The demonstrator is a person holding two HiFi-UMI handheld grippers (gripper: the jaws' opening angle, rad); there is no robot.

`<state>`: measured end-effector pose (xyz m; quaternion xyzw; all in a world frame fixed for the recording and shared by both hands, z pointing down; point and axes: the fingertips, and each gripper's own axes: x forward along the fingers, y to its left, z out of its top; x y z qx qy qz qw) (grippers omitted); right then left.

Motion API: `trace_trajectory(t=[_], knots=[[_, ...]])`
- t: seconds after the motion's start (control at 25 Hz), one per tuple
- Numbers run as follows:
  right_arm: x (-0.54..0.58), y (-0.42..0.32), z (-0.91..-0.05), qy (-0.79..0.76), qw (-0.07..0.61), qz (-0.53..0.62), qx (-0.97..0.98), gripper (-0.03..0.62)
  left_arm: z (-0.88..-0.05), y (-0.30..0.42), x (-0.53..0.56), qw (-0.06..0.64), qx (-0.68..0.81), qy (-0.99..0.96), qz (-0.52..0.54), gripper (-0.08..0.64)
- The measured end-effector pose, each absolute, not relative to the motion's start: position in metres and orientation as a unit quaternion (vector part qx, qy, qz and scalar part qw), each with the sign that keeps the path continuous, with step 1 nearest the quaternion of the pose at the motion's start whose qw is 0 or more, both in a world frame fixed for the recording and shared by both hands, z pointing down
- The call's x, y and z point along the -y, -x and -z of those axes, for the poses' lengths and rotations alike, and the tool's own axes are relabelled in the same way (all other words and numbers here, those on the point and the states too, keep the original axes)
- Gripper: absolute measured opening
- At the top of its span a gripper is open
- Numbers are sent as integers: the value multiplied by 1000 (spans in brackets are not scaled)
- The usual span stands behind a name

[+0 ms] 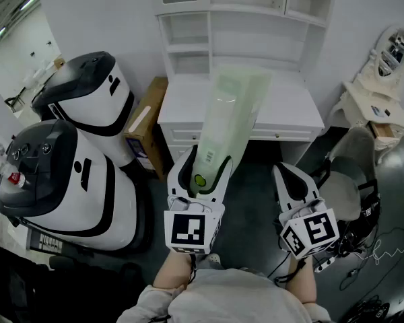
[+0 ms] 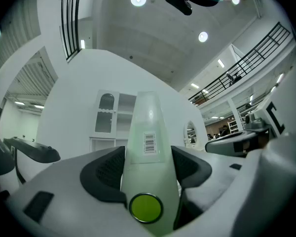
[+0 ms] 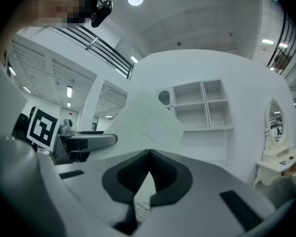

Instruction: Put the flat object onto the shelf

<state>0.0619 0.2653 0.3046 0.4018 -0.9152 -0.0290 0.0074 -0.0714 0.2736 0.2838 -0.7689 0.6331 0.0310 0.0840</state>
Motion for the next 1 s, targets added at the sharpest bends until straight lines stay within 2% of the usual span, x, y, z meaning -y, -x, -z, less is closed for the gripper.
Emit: trace_trajectory(t=[0.44, 0.76, 1.0], knots=[[-276, -71, -301, -392, 2, 29, 920, 9, -282, 62, -287, 85, -637, 765, -35, 295], [-276, -53, -300, -386, 3, 32, 922, 9, -283, 79, -288, 80, -639, 764, -37, 295], [-269, -35, -300, -388, -21, 9, 921, 8, -281, 99, -282, 87, -635, 767, -41, 295]])
